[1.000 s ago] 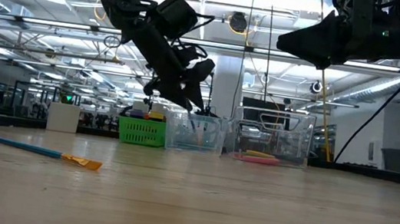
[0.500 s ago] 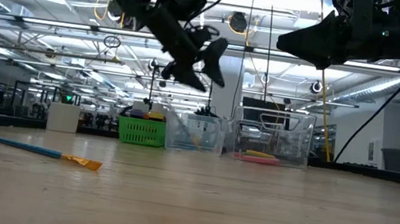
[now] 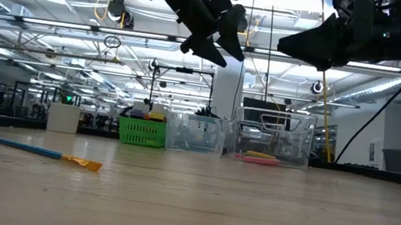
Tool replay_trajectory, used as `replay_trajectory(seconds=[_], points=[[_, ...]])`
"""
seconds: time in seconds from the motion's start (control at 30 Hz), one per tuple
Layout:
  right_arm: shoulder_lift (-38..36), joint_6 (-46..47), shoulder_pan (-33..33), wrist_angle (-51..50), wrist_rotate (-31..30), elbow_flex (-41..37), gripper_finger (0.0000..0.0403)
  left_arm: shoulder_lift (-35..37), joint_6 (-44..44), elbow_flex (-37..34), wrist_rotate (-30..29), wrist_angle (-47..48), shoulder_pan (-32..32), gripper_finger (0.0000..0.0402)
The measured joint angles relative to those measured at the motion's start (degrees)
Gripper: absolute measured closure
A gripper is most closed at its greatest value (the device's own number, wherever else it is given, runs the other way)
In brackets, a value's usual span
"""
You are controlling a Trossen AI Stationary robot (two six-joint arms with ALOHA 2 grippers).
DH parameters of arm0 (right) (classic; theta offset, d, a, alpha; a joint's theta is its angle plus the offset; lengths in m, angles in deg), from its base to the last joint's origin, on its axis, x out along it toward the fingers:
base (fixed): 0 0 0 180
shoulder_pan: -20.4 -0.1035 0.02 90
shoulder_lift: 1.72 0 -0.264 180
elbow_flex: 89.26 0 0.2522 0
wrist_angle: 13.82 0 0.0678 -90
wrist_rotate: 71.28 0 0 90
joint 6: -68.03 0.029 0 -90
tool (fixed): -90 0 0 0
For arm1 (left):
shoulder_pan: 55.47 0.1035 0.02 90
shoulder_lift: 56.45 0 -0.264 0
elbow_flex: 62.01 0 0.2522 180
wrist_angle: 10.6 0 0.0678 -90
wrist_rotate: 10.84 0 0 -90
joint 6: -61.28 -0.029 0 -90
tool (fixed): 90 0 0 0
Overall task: Pick & Place Paint Supplies
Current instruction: Put the blue paint brush into the white bin
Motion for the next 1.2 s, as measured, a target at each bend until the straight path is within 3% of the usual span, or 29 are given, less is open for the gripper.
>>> replay_trajectory(seconds=[0.13, 0.3, 0.47, 0.6, 0.73, 1.0, 1.2], points=[[0.0, 0.02, 0.0, -0.48, 0.01, 0.0, 0.0282, 0.0, 0.12, 0.0, 0.02, 5.75, -2.09, 0.0117], [0.02, 1.83, 0.0, -1.13, 0.03, 0.0, 0.028, 0.0, 1.11, 0.0, 1.02, 20.4, -5.92, 0.0117], [0.02, 2.08, 0.0, -1.22, 0.03, 0.0, 0.0282, 0.0, 0.98, -1.85, 9.08, 34.3, -11.78, 0.0117], [0.02, 2.05, 0.0, -1.11, 0.04, 0.0, 0.0281, -0.01, 3.14, -4.42, 13.3, 37.18, -17.75, 0.0117], [0.01, 2.03, 0.0, -0.79, 0.04, 0.0, 0.0284, -0.02, 3.07, -8.28, 15.11, 30.35, -24.27, 0.0117], [0.0, 3.08, -0.01, -0.78, 0.15, 0.0, 0.0285, -0.02, -8.51, -19.82, 14.63, 8.66, -35.68, 0.0117], [0.02, 3.14, -0.04, -0.78, 0.15, 0.0, 0.0284, -0.07, -3.97, -26.7, 14.1, -6.1, -38.38, 0.0117]])
